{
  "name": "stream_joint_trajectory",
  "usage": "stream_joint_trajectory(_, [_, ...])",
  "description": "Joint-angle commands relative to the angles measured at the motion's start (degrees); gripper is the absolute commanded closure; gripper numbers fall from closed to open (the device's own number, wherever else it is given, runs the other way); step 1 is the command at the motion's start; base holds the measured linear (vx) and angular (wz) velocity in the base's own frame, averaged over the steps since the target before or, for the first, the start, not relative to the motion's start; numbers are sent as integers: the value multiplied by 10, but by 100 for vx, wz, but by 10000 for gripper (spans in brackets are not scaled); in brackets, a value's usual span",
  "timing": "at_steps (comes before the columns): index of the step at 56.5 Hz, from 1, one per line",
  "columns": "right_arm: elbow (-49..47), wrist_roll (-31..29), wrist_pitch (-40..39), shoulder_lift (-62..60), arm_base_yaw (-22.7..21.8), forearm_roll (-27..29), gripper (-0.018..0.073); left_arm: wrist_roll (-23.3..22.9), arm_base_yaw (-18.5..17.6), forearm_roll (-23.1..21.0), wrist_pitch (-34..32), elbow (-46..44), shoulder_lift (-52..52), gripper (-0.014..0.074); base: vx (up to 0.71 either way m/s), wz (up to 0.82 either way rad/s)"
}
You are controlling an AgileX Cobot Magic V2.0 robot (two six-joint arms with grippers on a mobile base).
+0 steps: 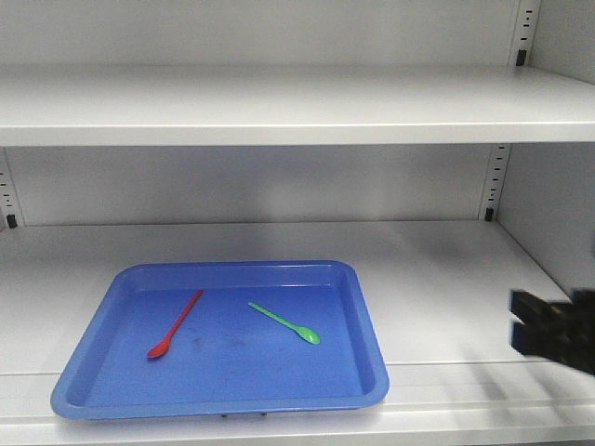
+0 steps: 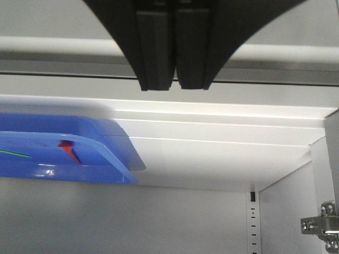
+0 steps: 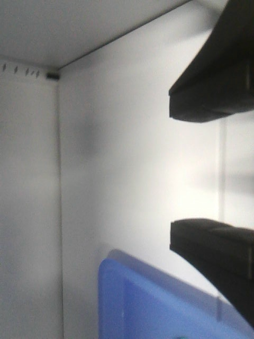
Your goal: Sort red and green spoons into left cabinet
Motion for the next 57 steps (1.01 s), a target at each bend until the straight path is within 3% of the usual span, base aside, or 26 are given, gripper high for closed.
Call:
stream_joint_trajectory(1, [36,-27,-23,-58,-19,26,163,0,2,-5,-44,-1,7,603,0,0])
stream_joint_trajectory(15, [140,-88,-20,-189,-25,62,314,0,2,-5,-44,-1,7,603,0,0])
stream_joint_trajectory(22, [188,-201,-44,-253,-25,105,433,0,2,-5,-44,-1,7,603,0,0])
stream_joint_trajectory(29, [238,-359,-56,-319,-25,200,569,0,2,-5,-44,-1,7,603,0,0])
stream_joint_trajectory(37, [299,-481,-68,-395,-25,278,571,0,2,-5,-44,-1,7,603,0,0])
stream_joint_trajectory(46, [372,-480,-81,-495,-27,276,568,0,2,-5,-44,-1,7,603,0,0])
stream_joint_trajectory(57, [449,-358,-81,-619,-87,276,568,0,2,-5,-44,-1,7,603,0,0])
